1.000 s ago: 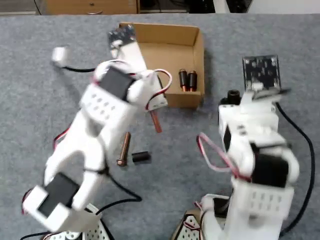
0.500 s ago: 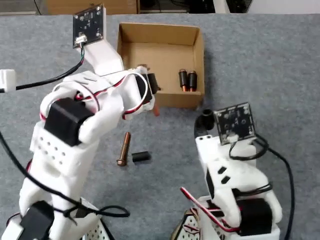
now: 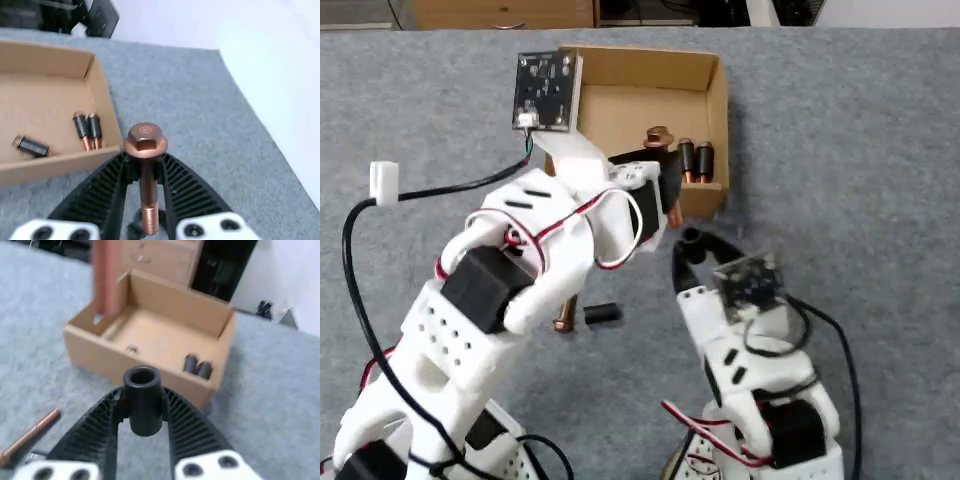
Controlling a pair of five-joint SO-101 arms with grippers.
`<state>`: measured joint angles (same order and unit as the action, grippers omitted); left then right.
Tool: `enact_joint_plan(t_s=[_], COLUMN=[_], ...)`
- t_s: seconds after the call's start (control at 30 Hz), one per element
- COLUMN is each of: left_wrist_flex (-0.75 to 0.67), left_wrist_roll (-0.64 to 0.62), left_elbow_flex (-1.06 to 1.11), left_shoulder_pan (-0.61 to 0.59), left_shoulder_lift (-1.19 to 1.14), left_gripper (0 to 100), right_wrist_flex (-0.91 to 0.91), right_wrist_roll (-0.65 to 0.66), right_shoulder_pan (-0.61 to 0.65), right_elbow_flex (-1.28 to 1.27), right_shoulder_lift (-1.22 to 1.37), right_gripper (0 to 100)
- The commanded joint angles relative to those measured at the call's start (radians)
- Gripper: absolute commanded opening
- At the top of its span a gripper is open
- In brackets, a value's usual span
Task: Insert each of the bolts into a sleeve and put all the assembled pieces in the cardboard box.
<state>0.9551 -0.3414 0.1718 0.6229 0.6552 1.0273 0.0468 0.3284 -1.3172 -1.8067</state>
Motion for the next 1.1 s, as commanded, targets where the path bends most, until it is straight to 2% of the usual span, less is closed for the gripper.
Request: enact_joint_plan(t_s=[0.0, 0.1, 0.27, 0.53, 1.07], left_wrist_flex=[-0.08, -0.112, -0.253, -0.368, -0.362], left_wrist_roll=[0.034, 0.069, 0.146, 0.149, 0.143], left_elbow_flex=[0.055, 0.11, 0.264, 0.416, 0.47], left_shoulder_pan=[0.009, 0.006, 0.006, 0.014, 0.017], left_shoulder_lift=[0.062, 0.087, 0.156, 0.222, 0.225], left_gripper=[2, 2, 2, 2, 2], right_wrist_flex=[-0.052, -0.055, -0.054, -0.009, -0.006], right_wrist_roll=[-0.017, -0.115, -0.261, -0.27, -0.27], right_shoulder_pan=[0.028, 0.028, 0.028, 0.124, 0.13], right_elbow_flex=[-0.028, -0.031, -0.028, -0.027, -0.019], right_shoulder_lift=[-0.111, -0.107, -0.107, -0.107, -0.107], right_gripper=[0.2, 0.2, 0.2, 0.2, 0.2])
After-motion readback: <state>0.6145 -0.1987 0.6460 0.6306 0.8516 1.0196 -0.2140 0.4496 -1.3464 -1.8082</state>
